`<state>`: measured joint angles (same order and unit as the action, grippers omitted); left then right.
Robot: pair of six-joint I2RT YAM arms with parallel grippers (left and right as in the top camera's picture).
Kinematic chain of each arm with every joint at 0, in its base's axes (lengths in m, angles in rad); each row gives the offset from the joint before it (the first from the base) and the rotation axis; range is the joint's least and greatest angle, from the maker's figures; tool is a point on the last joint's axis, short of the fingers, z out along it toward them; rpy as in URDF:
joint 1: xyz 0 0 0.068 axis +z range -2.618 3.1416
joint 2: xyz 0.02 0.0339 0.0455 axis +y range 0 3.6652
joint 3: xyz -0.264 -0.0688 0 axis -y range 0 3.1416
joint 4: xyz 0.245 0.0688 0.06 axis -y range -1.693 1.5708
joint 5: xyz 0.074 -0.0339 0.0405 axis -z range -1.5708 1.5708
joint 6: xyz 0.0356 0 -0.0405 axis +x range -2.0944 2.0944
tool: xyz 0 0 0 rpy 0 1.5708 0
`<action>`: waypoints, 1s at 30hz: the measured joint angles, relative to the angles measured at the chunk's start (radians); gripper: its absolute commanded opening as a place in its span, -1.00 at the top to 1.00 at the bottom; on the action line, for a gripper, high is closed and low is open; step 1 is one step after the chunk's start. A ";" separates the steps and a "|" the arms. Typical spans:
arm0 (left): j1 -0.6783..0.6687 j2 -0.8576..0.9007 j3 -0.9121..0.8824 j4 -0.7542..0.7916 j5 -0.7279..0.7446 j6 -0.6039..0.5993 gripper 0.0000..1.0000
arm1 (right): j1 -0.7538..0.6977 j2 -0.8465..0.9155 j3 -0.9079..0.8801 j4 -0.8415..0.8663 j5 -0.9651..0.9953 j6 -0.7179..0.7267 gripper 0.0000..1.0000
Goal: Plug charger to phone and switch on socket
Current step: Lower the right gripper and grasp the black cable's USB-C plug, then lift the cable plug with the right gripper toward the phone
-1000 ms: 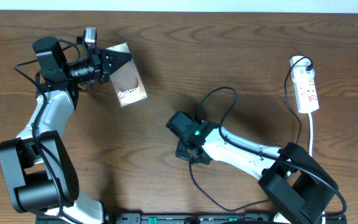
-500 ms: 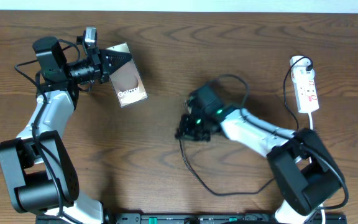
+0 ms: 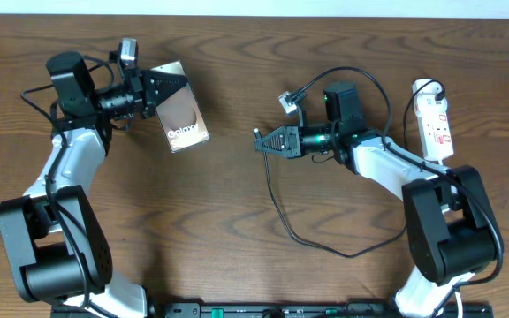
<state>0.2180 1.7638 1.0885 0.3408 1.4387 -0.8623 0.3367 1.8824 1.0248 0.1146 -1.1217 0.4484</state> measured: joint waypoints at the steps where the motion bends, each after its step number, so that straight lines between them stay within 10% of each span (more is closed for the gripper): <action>1: 0.000 0.000 0.000 0.000 0.000 0.000 0.85 | 0.000 0.009 0.000 0.007 -0.016 0.000 0.98; 30: 0.000 0.000 0.000 0.000 0.000 0.000 0.86 | 0.068 0.138 0.000 0.211 -0.300 -0.005 0.98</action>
<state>0.2180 1.7638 1.0885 0.3408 1.4384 -0.8623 0.4046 2.0209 1.0245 0.3252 -1.4220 0.4431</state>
